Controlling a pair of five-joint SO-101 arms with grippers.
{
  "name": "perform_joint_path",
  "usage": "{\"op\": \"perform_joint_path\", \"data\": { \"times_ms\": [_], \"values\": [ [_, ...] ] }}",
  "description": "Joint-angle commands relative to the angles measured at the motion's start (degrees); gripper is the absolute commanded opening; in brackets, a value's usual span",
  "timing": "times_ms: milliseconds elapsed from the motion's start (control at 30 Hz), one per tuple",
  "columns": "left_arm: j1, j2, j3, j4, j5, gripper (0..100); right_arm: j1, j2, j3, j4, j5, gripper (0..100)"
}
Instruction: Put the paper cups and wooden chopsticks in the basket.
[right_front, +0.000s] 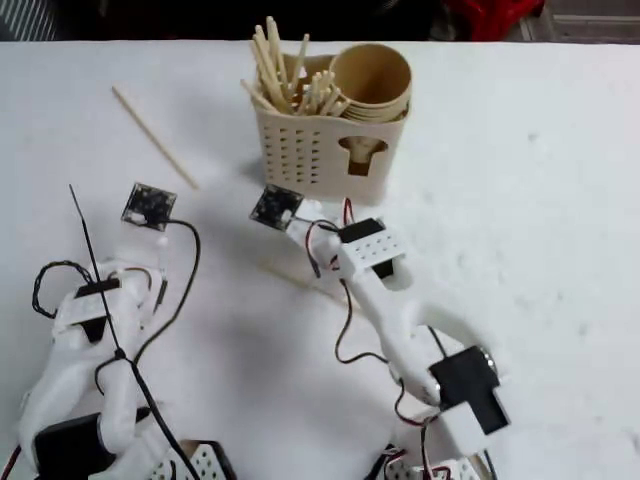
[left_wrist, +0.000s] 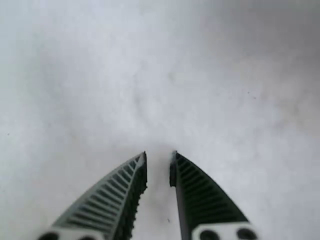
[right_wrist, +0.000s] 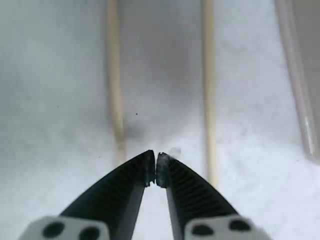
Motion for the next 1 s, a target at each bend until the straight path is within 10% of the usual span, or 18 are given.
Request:
{"op": "perform_joint_path", "data": {
  "times_ms": [0, 267, 733, 967],
  "values": [
    [1.01, -1.8, -0.35, -0.79, -0.62, 10, -0.75, -5.41, -0.26, 2.33, -3.08, 1.9],
    [1.01, -1.8, -0.35, -0.79, -0.62, 10, -12.26, -4.88, 0.18, 10.07, -3.43, 16.6],
    [1.01, -1.8, -0.35, -0.79, -0.62, 10, -8.57, 5.76, -0.26, -3.38, -3.52, 17.6],
    [1.01, -1.8, -0.35, -0.79, -0.62, 10, -8.57, 5.49, 0.18, -3.3, -3.43, 0.5]
  ]
}}
